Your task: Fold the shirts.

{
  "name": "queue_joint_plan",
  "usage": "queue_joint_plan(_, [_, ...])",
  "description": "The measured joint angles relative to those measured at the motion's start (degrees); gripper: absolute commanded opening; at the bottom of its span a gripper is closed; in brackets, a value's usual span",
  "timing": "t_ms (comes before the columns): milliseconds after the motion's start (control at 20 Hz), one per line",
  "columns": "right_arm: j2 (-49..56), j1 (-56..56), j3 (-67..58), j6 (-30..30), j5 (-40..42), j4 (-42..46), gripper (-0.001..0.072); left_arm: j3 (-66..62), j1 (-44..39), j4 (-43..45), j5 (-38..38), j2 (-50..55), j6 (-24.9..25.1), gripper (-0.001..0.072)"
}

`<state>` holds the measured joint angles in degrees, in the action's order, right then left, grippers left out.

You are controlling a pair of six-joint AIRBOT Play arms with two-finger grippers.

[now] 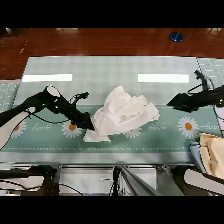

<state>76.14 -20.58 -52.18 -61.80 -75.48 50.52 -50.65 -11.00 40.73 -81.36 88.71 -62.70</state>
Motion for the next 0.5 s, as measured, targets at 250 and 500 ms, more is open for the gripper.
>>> queue_joint_plan(250, [3.7, 6.5, 6.6, 2.8, 6.2, -3.5, 0.0544, 0.0, 0.0, -0.1, -1.2, -0.2, 0.0, 0.0025])
queue_joint_plan(500, [4.9, 14.9, 7.8, 0.7, 18.1, -7.0, 0.0024, -0.2, 1.0, -1.3, -3.2, -0.6, 0.0, 0.0025])
